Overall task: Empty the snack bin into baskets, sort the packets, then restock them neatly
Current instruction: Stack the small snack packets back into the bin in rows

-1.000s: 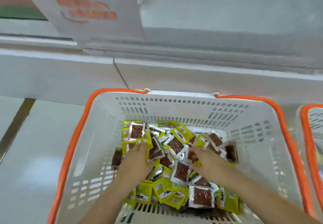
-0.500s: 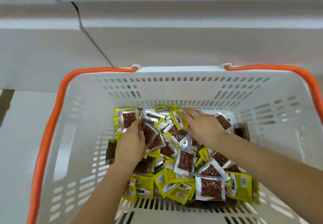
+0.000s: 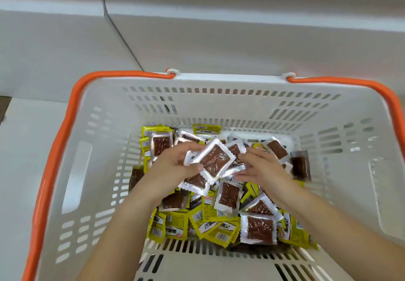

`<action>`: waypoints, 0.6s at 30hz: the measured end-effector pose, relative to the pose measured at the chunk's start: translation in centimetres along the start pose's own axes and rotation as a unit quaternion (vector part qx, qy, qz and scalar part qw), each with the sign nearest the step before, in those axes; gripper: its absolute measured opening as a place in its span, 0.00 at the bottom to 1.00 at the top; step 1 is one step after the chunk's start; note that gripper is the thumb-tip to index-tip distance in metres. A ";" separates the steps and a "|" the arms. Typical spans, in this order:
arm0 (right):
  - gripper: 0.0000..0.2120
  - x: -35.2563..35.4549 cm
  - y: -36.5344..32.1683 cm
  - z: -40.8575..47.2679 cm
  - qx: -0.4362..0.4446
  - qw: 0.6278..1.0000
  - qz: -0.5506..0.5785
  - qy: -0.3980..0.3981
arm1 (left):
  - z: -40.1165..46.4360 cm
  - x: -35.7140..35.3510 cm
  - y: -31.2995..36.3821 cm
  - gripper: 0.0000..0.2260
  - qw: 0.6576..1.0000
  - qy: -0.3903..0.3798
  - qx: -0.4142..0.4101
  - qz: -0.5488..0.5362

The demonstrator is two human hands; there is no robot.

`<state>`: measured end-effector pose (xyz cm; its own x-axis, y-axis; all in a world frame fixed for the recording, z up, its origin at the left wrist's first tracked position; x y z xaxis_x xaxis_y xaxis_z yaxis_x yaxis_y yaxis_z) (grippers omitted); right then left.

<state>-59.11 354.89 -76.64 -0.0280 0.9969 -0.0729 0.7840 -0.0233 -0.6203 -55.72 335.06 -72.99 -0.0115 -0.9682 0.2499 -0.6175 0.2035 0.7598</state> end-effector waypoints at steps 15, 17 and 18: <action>0.26 0.5 2.1 -2.3 -0.028 0.999 0.022 0.010 | 0.0 -0.7 1.1 0.13 0.996 0.049 -0.047 -0.056; 0.20 0.0 2.1 -2.6 -0.041 0.998 0.035 -0.027 | -0.1 -2.7 0.7 0.11 0.995 0.036 -0.085 0.047; 0.19 -0.1 2.2 -2.7 -0.031 0.999 0.019 -0.037 | -0.2 -3.4 0.7 0.11 0.989 0.043 -0.112 0.089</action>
<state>-55.74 354.96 -75.89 -0.0423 0.9871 -0.1547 0.8221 -0.0535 -0.5668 -55.98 338.55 -73.23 -0.0317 -0.9002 0.4342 -0.4210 0.4061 0.8111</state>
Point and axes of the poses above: each hand's wrist, its own z-axis towards the middle knuckle, its own x-axis out of the back of the hand, y = z × x, the point moved 3 cm from there along z, towards the middle knuckle, and after that the axes turned 8 degrees about y, right-handed, at the moved point
